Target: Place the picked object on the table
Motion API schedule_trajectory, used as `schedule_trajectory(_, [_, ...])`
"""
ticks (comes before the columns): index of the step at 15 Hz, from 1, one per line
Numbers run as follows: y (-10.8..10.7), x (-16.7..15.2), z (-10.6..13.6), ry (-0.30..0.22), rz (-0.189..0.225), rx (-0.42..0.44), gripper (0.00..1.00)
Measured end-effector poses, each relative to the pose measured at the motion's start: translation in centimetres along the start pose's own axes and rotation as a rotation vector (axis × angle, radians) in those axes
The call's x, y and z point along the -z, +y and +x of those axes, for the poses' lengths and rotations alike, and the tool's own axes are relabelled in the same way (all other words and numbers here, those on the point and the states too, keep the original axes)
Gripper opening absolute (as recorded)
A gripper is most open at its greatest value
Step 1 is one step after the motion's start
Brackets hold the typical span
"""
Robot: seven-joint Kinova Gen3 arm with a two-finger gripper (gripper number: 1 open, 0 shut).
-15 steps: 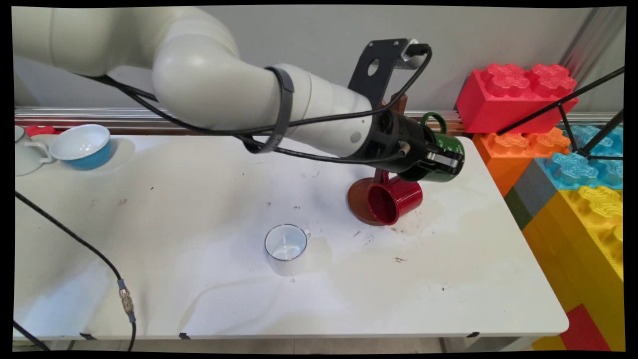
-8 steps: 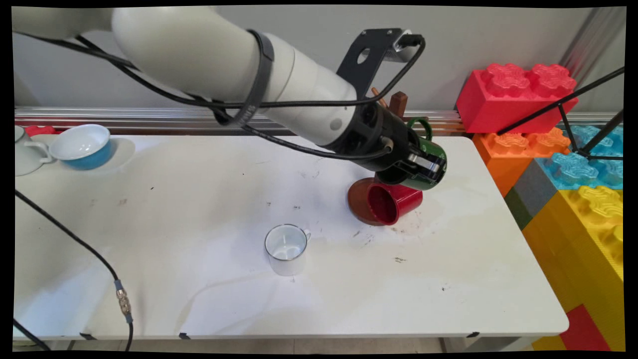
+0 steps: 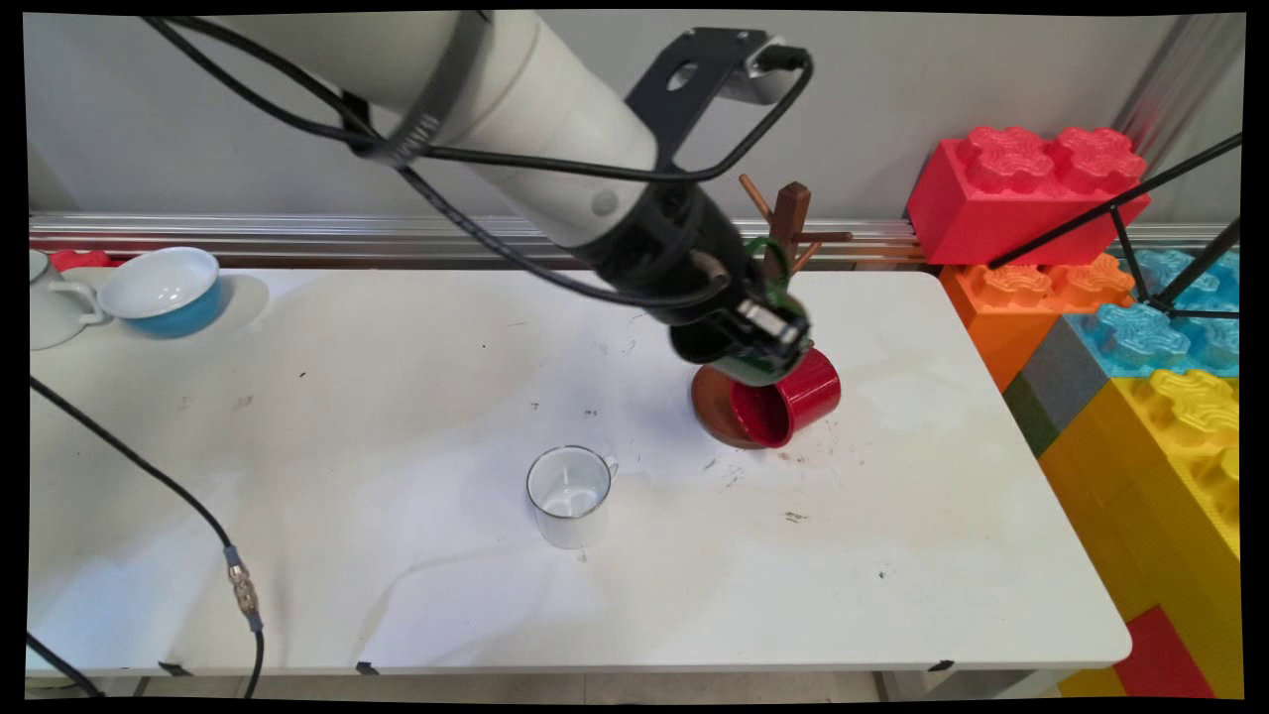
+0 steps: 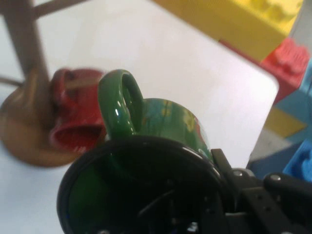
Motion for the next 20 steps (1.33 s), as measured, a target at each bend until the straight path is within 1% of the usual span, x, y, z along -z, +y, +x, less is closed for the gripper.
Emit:
schedule_trajectory(2, [-0.8, 1.1, -0.3, -0.058, 0.043, -0.023, 0.00])
schedule_trajectory(4, [-2.1, 1.9, -0.6, -0.115, 0.088, -0.056, 0.00])
schedule_trajectory(6, [-3.8, 2.3, -1.1, -0.174, 0.131, -0.095, 0.00])
schedule_trajectory(9, [-6.5, 2.0, -1.8, -0.254, 0.182, -0.156, 0.00])
schedule_trajectory(12, [-8.5, 1.0, -2.0, -0.310, 0.203, -0.220, 0.00])
schedule_trajectory(15, [-10.9, -1.0, -2.0, -0.382, 0.222, -0.302, 0.00])
schedule_trajectory(16, [-11.4, -1.4, -2.0, -0.396, 0.227, -0.317, 0.00])
schedule_trajectory(18, [-12.7, -2.9, -2.2, -0.442, 0.234, -0.363, 0.00])
schedule_trajectory(20, [-13.6, -4.3, -2.5, -0.478, 0.233, -0.391, 0.00])
